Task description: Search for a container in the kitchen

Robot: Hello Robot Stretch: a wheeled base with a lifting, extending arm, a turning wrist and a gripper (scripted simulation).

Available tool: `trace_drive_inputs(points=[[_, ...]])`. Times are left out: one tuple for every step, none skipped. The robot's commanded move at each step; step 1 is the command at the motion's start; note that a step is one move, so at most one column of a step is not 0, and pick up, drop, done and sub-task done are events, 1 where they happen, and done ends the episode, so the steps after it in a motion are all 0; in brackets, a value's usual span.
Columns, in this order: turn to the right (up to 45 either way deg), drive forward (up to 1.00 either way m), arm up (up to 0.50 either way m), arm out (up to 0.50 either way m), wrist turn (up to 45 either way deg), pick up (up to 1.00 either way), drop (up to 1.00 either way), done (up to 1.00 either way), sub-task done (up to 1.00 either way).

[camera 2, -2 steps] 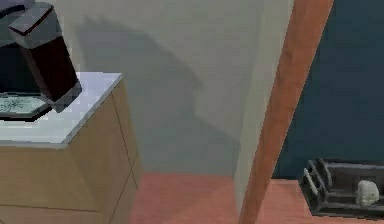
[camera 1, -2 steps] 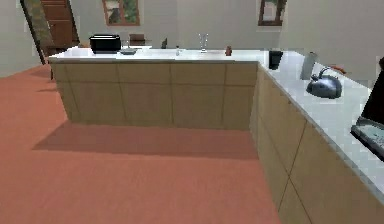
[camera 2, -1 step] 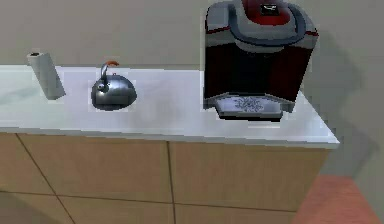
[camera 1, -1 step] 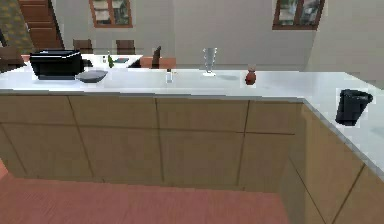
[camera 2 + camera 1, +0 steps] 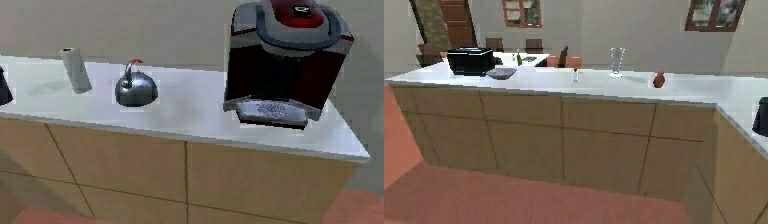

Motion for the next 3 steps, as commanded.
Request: trace_drive_inputs(points=[[0.0,0.85,0.0,0.0,0.0,0.0,0.0,0.0,0.0],[-36.0,0.0,0.0,0.0,0.0,0.0,0.0,0.0,0.0],[0.0,0.0,0.0,0.0,0.0,0.0,0.0,1.0,0.0]])
